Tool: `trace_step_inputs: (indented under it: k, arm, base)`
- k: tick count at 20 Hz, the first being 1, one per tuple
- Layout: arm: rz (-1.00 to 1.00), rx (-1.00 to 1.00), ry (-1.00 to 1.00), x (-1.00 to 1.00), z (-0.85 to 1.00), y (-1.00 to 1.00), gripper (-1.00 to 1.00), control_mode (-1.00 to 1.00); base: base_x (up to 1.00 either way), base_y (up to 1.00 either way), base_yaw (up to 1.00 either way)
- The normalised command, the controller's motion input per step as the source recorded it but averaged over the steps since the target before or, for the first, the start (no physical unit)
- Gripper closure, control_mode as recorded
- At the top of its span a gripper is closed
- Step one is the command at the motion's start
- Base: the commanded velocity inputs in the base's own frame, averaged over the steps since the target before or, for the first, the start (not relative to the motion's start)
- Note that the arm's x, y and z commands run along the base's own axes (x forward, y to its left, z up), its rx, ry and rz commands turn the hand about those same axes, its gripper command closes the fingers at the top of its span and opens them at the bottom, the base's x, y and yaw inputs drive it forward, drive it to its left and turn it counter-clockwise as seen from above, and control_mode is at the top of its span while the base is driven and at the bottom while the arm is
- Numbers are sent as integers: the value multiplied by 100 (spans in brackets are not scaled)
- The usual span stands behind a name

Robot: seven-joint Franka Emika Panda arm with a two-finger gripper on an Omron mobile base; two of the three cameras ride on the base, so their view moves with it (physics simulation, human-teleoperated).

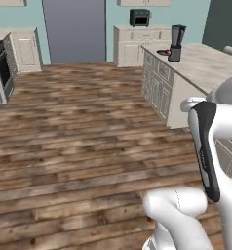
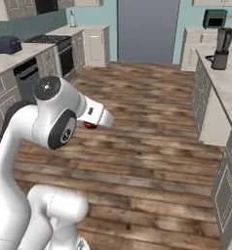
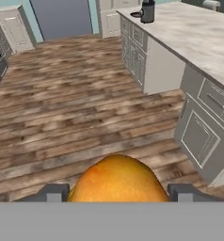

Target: Pick the apple and peach from the fridge and place them on the plate next to the blender to make a fruit smoothie.

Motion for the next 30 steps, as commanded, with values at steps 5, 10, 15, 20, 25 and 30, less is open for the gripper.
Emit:
trace_step_inputs:
  k: [5, 10, 15, 20, 25, 30]
  arm:
    - [0, 0, 0, 0, 0, 0, 100, 100]
    - [0, 0, 0, 0, 0, 0, 100, 100]
    - [0, 0, 0, 0, 0, 0, 100, 100]
    - [0, 0, 0, 0, 0, 0, 100, 100]
    - [0, 0, 0, 0, 0, 0, 100, 100]
    - [0, 0, 0, 0, 0, 0, 100, 100]
  base:
    - [100, -26, -23]
    - [100, 0, -12]
    - [100, 0, -12]
    - [100, 13, -27]
    - [100, 21, -35]
    - [100, 39, -33]
